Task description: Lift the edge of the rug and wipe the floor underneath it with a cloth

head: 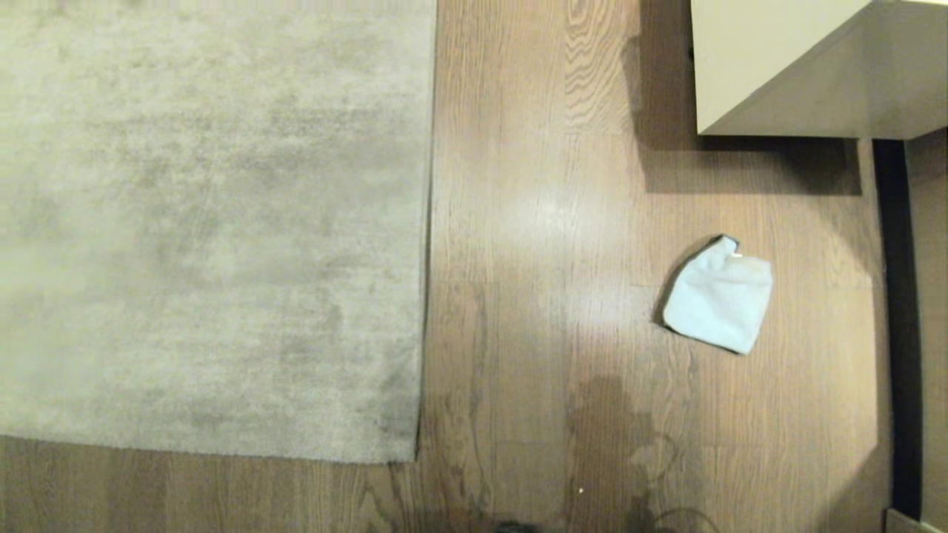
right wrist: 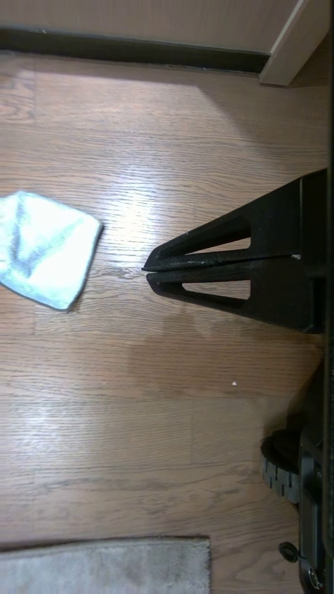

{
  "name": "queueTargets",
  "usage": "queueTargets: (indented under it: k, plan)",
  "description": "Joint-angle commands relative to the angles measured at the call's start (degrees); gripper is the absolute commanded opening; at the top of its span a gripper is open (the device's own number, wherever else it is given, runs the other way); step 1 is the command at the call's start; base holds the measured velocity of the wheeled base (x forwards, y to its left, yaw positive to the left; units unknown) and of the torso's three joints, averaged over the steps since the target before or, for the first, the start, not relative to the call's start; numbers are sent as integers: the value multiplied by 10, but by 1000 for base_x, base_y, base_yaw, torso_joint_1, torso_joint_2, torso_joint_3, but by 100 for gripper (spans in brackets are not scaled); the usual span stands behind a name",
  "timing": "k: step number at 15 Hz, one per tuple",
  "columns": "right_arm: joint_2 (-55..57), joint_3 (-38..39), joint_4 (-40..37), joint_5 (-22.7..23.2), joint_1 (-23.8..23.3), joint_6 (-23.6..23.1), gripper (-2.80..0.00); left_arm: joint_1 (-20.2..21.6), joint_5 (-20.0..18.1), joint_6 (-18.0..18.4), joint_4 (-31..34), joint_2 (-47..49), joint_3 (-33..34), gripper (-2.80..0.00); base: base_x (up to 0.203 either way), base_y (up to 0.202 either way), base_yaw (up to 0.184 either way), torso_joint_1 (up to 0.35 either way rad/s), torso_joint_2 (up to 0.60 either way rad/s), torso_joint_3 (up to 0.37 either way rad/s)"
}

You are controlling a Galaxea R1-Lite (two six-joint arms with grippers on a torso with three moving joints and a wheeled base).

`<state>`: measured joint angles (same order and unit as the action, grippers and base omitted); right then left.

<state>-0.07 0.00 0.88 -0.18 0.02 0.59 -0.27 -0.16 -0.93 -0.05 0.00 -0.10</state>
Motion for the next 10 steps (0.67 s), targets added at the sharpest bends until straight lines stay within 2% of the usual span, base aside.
queueTargets:
  k: [1, 10]
  plan:
    - [2, 0, 0, 0, 0, 0, -280, 0, 1, 0, 0, 0, 0, -280, 0, 0, 0, 5, 5, 205]
    - [1, 0, 0, 0, 0, 0, -280, 0, 1, 0, 0, 0, 0, -280, 0, 0, 0, 1, 3, 202]
